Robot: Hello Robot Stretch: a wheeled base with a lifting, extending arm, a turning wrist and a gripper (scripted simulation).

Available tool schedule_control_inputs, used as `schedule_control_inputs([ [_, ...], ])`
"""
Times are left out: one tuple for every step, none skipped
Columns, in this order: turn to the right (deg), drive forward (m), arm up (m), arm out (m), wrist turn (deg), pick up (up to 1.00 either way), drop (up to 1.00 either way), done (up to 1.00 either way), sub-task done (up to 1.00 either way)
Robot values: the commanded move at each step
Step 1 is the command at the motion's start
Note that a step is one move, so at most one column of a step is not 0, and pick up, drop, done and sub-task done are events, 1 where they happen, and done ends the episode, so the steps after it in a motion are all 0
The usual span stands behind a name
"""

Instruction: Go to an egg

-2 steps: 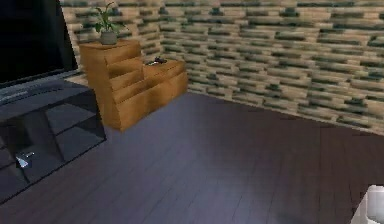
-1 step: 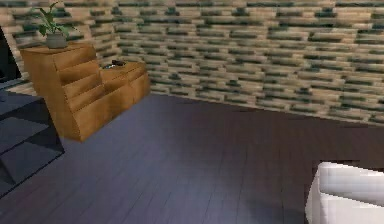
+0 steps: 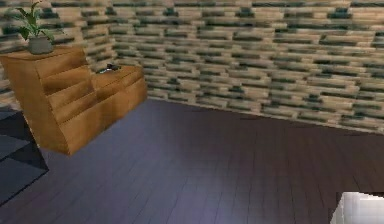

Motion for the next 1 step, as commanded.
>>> schedule_control_inputs([
  [18.0,0.0,0.0,0.0,0.0,0.0,0.0,0.0,0.0],
])
